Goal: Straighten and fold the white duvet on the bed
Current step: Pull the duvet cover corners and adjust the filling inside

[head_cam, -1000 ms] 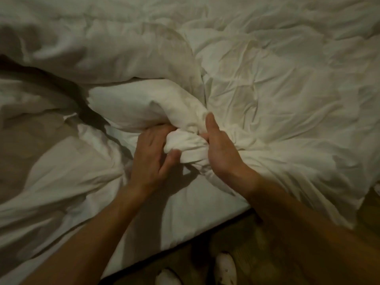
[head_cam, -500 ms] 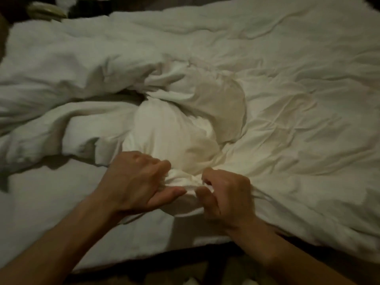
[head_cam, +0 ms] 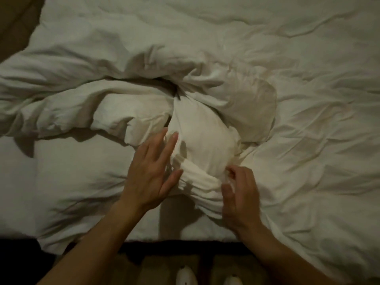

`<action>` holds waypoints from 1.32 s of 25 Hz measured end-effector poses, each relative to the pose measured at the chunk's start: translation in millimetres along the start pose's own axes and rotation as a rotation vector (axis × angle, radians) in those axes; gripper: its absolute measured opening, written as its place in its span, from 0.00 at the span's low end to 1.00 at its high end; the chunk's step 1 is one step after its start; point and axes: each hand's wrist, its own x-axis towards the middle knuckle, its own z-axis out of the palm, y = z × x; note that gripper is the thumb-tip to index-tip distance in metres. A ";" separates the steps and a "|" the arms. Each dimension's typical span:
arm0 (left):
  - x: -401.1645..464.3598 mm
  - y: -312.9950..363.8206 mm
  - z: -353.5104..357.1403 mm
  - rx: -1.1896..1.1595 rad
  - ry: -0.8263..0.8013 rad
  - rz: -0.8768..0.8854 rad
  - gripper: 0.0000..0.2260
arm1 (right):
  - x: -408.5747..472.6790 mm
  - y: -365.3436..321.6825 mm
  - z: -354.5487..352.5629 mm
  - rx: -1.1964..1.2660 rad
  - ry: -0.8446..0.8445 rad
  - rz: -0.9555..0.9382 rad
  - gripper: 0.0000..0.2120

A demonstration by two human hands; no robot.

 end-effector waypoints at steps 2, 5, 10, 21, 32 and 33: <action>11.0 -2.4 -7.8 0.052 0.065 -0.124 0.29 | 11.7 -40.6 2.7 0.110 0.009 -0.094 0.33; 3.4 -25.6 -23.2 0.021 0.171 -0.371 0.28 | 16.5 -99.4 17.4 0.354 -0.079 -0.169 0.31; 16.5 -64.0 -24.7 0.100 0.064 -0.322 0.32 | 43.6 -130.9 78.2 0.290 -0.086 -0.185 0.33; 86.8 -129.8 8.6 -0.130 0.203 -0.091 0.31 | 74.1 -131.7 129.3 0.230 -0.031 -0.061 0.38; 15.6 -248.3 -163.1 -0.153 0.391 -0.030 0.29 | 73.3 -203.0 188.9 0.164 -0.182 -0.325 0.41; 6.9 -258.2 -180.7 -0.161 0.415 -0.050 0.29 | 70.8 -207.4 193.9 0.165 -0.176 -0.328 0.41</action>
